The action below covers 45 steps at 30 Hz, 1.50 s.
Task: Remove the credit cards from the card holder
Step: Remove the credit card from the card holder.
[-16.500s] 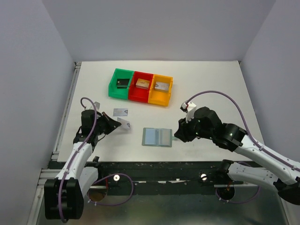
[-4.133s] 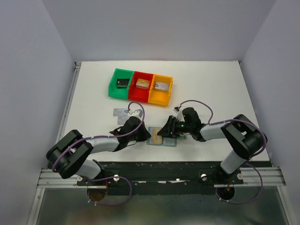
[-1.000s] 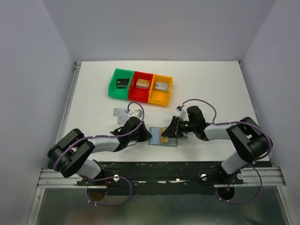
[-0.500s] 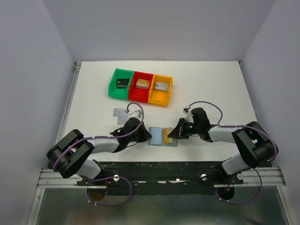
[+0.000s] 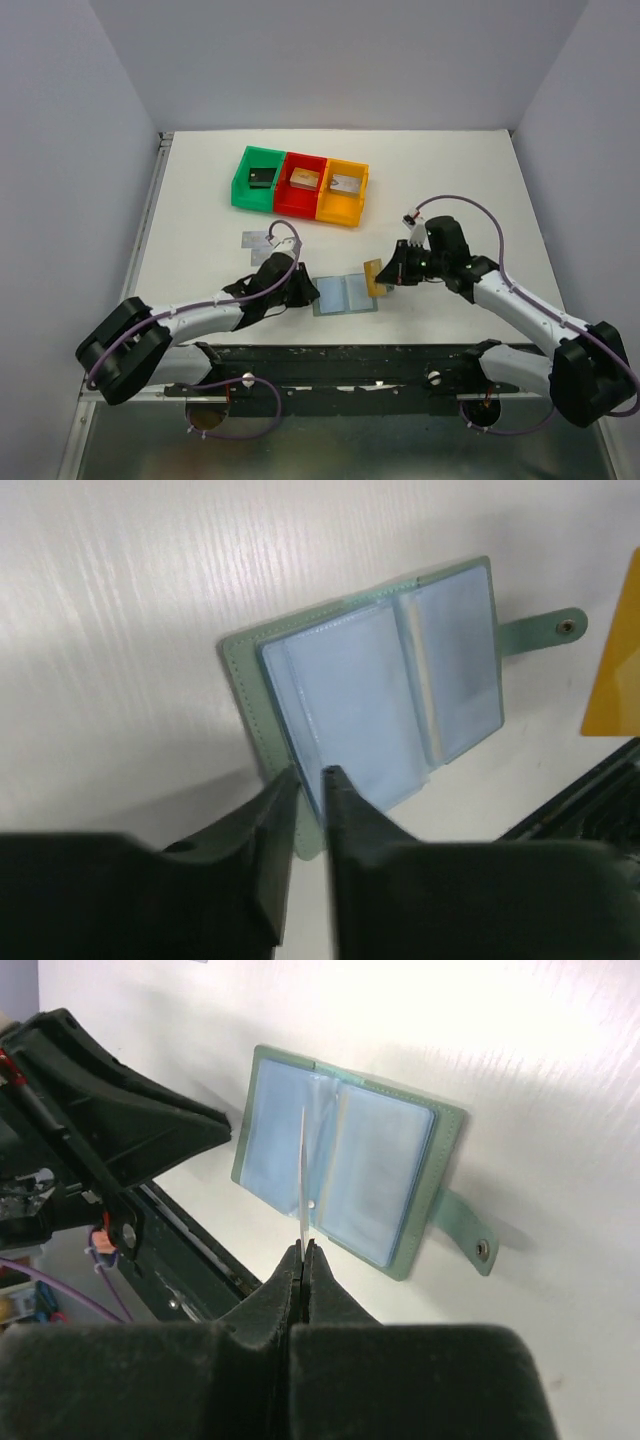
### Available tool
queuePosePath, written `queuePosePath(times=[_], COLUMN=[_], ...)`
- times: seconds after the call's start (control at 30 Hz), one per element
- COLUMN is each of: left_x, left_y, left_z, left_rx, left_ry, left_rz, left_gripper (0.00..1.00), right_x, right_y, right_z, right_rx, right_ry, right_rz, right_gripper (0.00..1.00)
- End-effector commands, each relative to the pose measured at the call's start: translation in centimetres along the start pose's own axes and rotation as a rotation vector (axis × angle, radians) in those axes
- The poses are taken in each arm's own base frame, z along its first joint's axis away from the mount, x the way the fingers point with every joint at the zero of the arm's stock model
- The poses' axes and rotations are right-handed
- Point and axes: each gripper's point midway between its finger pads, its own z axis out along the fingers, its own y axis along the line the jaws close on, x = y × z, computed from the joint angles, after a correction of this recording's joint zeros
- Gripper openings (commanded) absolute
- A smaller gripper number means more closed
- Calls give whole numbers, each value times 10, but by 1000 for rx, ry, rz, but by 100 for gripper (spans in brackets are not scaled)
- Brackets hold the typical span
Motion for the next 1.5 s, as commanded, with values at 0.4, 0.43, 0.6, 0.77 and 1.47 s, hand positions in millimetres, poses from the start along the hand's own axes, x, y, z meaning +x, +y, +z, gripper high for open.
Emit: queuePosePath(times=[0.4,0.43,0.6,0.77,1.47], left_x=[-79,-74,-52,-32,-2], left_y=[-151,-158,-170,-173,-176], left_z=[-140,-151,-191,-196,-186], left_rx=[712,774,944,1050,1114], left_ry=[-183,-180,-141,-20,123], left_rz=[434,468,570,568,590], left_gripper=[68,68,68,65,40], right_x=[52,55,67,70,67], right_y=[117,124,148,162,176], right_z=[-65,-68,-84,-90,-91], right_rx=[-309,-346,-486,-519,-487], right_ry=[346,359,389,415,438], right_rz=[-526,-536,-561,-595,-675], right_gripper=[0,0,0,0,0])
